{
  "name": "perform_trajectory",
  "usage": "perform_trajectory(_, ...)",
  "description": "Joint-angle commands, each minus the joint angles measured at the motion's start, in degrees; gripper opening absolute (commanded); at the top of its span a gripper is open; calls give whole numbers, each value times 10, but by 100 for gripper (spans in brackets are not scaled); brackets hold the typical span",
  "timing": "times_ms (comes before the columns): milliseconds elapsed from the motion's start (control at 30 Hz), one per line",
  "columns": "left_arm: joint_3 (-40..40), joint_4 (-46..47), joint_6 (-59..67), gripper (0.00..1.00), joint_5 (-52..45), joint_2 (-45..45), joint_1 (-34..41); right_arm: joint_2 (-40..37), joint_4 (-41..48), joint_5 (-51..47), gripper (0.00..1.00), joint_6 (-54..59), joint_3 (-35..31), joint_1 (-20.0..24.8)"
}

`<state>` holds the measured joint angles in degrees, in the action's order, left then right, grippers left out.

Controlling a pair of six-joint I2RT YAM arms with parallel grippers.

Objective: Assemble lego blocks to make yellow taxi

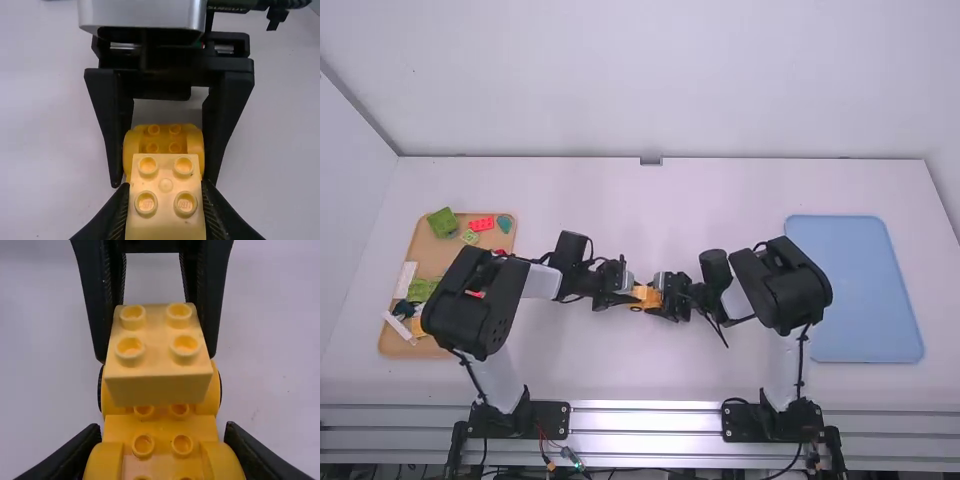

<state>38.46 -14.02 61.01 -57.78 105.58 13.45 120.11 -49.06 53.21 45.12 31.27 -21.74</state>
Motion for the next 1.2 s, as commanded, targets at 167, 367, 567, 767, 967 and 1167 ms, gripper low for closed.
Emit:
perform_trajectory(167, -5, 7, -4, 2, 16, 5, 4, 8, 5, -5, 52, 2, 2, -1)
perform_trajectory(367, -5, -7, -5, 2, 15, 20, 5, 8, 5, -5, 52, 1, 2, -1)
perform_trajectory(567, -5, -45, -42, 2, -5, 42, 5, 8, 5, -5, 52, 1, 2, -1)
perform_trajectory(767, -5, -37, -36, 2, -7, 42, 1, 8, 11, -5, 53, 1, 3, -1)
perform_trajectory(967, -5, -28, -36, 2, 26, 41, 1, 8, 15, -5, 53, 2, 3, 0)
perform_trajectory(1167, -5, -30, -36, 2, 51, 41, 0, 8, 16, -5, 54, 12, 2, 0)
